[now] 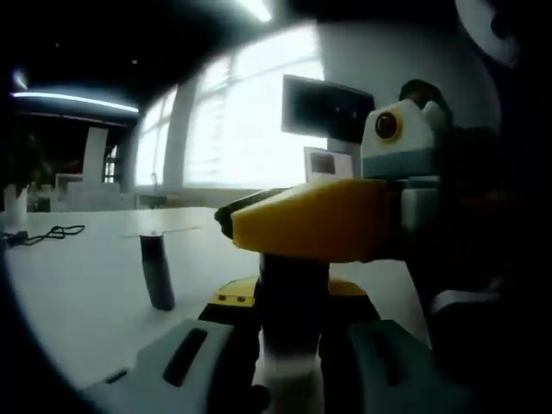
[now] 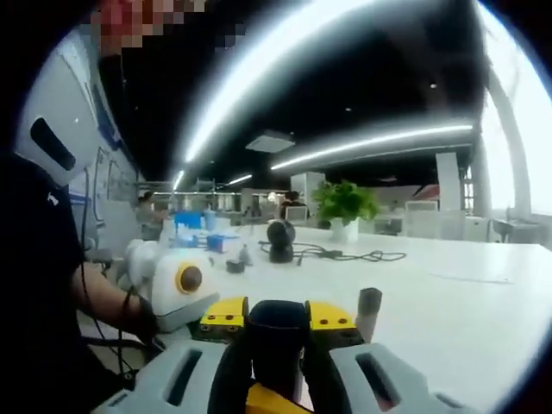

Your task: Pick up cosmetic bottle twist off cap place on table pick up cap screw tight cap place on table

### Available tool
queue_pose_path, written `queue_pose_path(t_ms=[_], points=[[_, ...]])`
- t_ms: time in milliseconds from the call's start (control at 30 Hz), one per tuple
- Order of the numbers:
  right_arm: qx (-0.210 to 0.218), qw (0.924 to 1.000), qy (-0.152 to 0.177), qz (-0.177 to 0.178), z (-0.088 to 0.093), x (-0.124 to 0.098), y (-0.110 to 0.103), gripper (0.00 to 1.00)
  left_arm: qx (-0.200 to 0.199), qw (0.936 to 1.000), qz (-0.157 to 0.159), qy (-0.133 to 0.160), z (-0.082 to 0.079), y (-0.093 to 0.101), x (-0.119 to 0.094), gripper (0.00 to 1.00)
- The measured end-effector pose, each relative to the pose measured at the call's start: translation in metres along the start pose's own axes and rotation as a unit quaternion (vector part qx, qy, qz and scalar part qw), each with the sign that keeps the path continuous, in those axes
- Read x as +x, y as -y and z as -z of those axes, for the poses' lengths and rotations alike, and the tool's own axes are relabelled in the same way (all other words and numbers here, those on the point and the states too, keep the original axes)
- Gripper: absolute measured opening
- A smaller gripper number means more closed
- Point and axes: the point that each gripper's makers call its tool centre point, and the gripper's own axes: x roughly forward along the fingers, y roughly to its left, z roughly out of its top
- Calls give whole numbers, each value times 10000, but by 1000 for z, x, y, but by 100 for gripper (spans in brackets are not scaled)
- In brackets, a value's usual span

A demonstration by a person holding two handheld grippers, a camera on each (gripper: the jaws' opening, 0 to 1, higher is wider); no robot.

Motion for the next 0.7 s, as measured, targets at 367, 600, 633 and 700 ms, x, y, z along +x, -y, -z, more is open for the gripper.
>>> queue_pose_path(t_ms=[367,600,633,700], points=[[-53,9989,-63,-472,0,1,-4,16,-2,10000,27,-15,0,0,0,15],[-135,9958,-3,-905,0,-1,-10,16,13,9999,125,-15,0,4,-1,14],[-252,9933,53,-1123,-2,-2,-15,16,5,9998,188,-15,0,6,0,15],[-212,9922,21,-1230,-1,-2,-13,16,17,9998,178,-13,0,6,0,15]])
